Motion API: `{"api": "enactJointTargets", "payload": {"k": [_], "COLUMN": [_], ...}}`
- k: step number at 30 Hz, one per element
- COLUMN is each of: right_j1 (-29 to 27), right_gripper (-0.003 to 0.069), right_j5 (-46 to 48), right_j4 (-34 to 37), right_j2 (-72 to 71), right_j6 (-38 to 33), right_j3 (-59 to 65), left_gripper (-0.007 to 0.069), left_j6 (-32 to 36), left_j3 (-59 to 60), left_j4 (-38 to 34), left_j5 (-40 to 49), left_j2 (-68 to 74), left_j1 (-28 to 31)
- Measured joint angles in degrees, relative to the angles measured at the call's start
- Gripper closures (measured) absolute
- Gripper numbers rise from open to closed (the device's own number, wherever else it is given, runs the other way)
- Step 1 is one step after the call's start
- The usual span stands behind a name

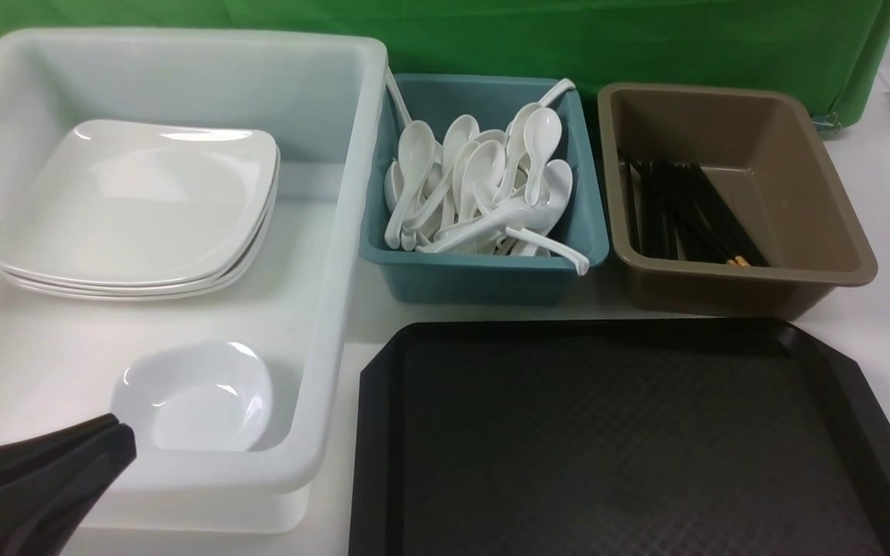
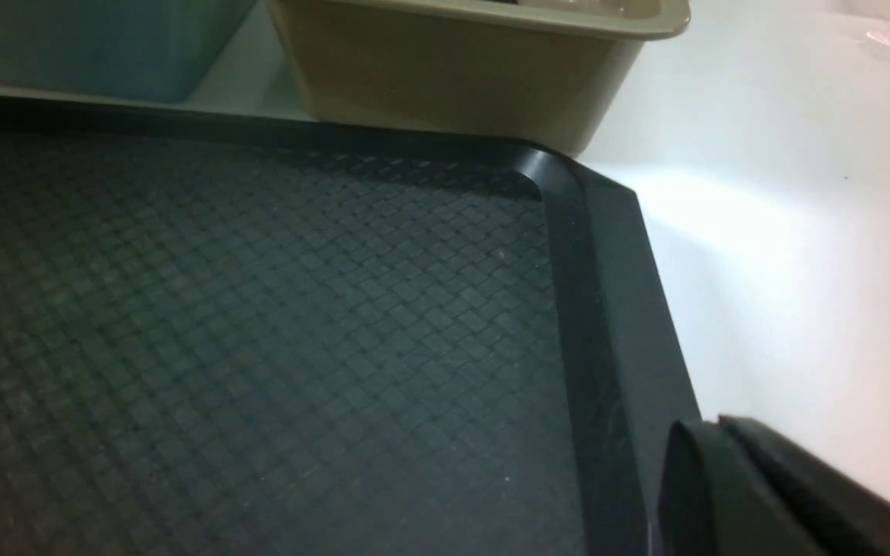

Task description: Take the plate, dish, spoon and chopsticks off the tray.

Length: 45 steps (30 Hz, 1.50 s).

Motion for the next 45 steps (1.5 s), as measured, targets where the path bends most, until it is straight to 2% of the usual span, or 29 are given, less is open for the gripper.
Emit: {"api": "enactJointTargets", "payload": {"k": [13, 16, 18, 21, 22, 23, 27, 30, 32, 36, 37, 45], "right_j1": [0.0, 0.0, 0.0, 0.0, 0.0, 0.0, 0.0, 0.0, 0.0, 0.0, 0.0, 0.0], "right_gripper": [0.0613, 0.0604, 0.0599, 0.0594, 0.0593, 0.0591, 0.059, 0.0589, 0.0587, 0.0574, 0.0573, 0.0561], "right_j5": [0.0, -0.06, -0.06, -0.06, -0.06, -0.06, -0.06, -0.06, -0.01, -0.02, -0.02, -0.02], "right_j4": [0.0, 0.0, 0.0, 0.0, 0.0, 0.0, 0.0, 0.0, 0.0, 0.0, 0.0, 0.0], "right_j2": [0.0, 0.0, 0.0, 0.0, 0.0, 0.0, 0.0, 0.0, 0.0, -0.02, -0.02, -0.02], "right_j6": [0.0, 0.0, 0.0, 0.0, 0.0, 0.0, 0.0, 0.0, 0.0, 0.0, 0.0, 0.02], "right_j3": [0.0, 0.0, 0.0, 0.0, 0.0, 0.0, 0.0, 0.0, 0.0, 0.0, 0.0, 0.0], "left_gripper": [0.0612, 0.0612, 0.0612, 0.0612, 0.0612, 0.0612, 0.0611, 0.0611, 0.0611, 0.0611, 0.0611, 0.0609], "left_j6": [0.07, 0.09, -2.28, -9.07, -9.51, -13.39, -15.67, -16.79, -17.31, -18.5, -18.76, -19.61], "left_j3": [0.0, 1.05, 2.23, 5.84, 6.17, 9.55, 13.97, 18.07, 18.52, 18.74, 18.79, 18.79], "left_j4": [0.13, 2.44, 4.14, 7.31, 7.43, 8.61, 12.54, 14.49, 14.71, 15.16, 15.16, 15.1], "left_j5": [0.0, -3.26, -6.92, -15.28, -16.17, -21.76, -25.73, -23.2, -20.33, -3.53, -2.03, -1.87], "left_j2": [0.0, -0.01, -0.22, -2.15, -2.37, -4.84, -8.91, -13.36, -14.81, -16.21, -16.21, -16.21], "left_j1": [0.0, 0.15, 0.91, 4.99, 5.36, 9.38, 14.97, 20.3, 21.24, 21.99, 21.99, 21.99]}}
